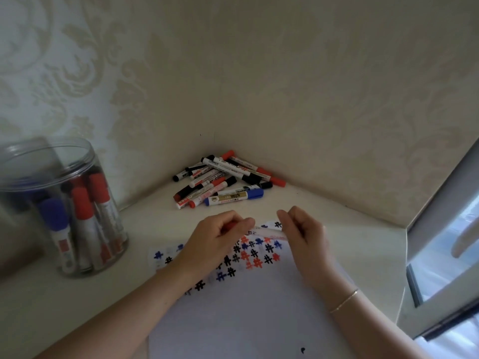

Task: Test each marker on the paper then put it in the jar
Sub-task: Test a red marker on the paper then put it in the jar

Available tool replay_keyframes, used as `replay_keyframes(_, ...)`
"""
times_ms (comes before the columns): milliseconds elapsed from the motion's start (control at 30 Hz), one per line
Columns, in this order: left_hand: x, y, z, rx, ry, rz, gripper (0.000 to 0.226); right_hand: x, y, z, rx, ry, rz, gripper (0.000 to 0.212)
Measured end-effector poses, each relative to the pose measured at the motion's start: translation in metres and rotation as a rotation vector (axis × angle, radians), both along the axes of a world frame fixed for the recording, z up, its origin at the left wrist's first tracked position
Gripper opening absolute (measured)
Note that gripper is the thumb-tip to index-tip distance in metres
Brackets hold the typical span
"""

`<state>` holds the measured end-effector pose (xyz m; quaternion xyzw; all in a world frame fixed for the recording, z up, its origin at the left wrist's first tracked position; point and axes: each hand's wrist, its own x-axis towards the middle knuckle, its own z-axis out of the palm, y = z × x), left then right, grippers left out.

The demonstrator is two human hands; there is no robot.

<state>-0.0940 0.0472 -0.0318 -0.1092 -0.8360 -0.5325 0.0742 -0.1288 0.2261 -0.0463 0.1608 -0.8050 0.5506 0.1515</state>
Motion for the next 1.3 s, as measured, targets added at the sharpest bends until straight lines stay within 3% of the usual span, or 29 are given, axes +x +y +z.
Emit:
replay_keyframes(367,0.003,-0.011,0.039,-0.003,0.159,0.195,0.033,0.01,-0.03,0.056,-0.119,-0.029,0.124,0.043)
replay_keyframes(567,0.023,-0.053,0.127,-0.126,0.364,0.304,0.016,0.0,-0.067,0.122,-0.143,0.002,0.258,0.043)
replay_keyframes(767,0.033,-0.095,0.185,-0.071,0.501,0.608,0.041,-0.009,-0.146,0.15,-0.226,-0.053,0.357,0.037)
replay_keyframes(867,0.039,-0.118,0.186,-0.082,0.643,0.739,0.035,-0.022,-0.179,0.135,0.057,-0.06,0.372,0.024)
replay_keyframes(933,0.046,-0.133,0.185,-0.117,0.718,0.8,0.031,-0.037,-0.186,0.111,0.572,0.036,0.297,0.012)
replay_keyframes(1000,0.053,-0.144,0.183,-0.223,0.749,0.831,0.028,-0.046,-0.186,0.083,1.063,0.093,0.311,0.032)
replay_keyframes(1033,0.055,-0.149,0.18,-0.293,0.753,0.84,0.028,-0.049,-0.186,0.07,1.204,0.102,0.336,0.038)
replay_keyframes(1133,0.058,-0.157,0.172,-0.479,0.738,0.826,0.026,-0.045,-0.191,0.042,1.446,0.258,0.343,0.041)
replay_keyframes(1200,0.055,-0.158,0.165,-0.616,0.692,0.793,0.024,-0.043,-0.195,0.035,1.509,0.377,0.327,0.038)
replay_keyframes(1300,0.051,-0.157,0.159,-0.767,0.594,0.75,0.023,-0.044,-0.199,0.033,1.538,0.408,0.329,0.038)
